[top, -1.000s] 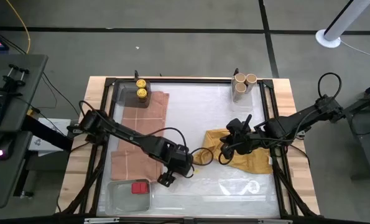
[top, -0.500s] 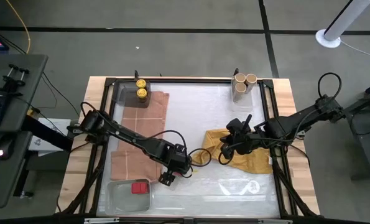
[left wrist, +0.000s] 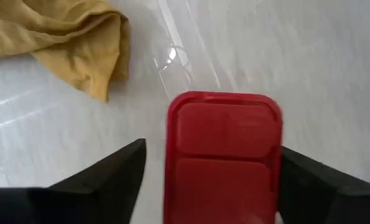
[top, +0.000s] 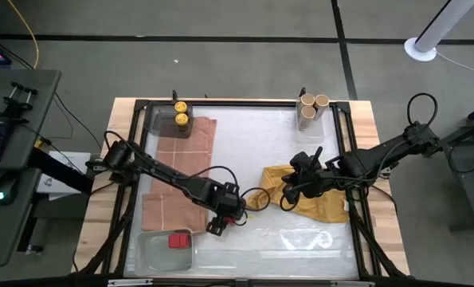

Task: Sort spices by type
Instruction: Put the red seasoning can into the gray bin

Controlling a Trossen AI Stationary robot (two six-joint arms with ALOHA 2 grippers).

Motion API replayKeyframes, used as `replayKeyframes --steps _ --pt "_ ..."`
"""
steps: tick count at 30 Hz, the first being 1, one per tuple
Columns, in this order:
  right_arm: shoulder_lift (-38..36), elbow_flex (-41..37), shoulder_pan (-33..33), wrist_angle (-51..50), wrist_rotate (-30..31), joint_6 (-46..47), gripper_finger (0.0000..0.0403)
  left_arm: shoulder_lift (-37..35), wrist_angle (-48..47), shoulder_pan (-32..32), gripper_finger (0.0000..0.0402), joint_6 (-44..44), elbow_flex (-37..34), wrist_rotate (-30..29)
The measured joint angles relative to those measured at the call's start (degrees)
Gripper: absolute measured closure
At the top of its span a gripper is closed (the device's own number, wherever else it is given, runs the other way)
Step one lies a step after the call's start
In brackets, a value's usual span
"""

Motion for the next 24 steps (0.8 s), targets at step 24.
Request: replayKeyframes --steps 24 --pt "0.00 -0.02 0.00 -0.03 -0.11 -3.52 0.0402 -31.17 -26.13 -27.79 0.0219 -47.23 6.54 -10.72"
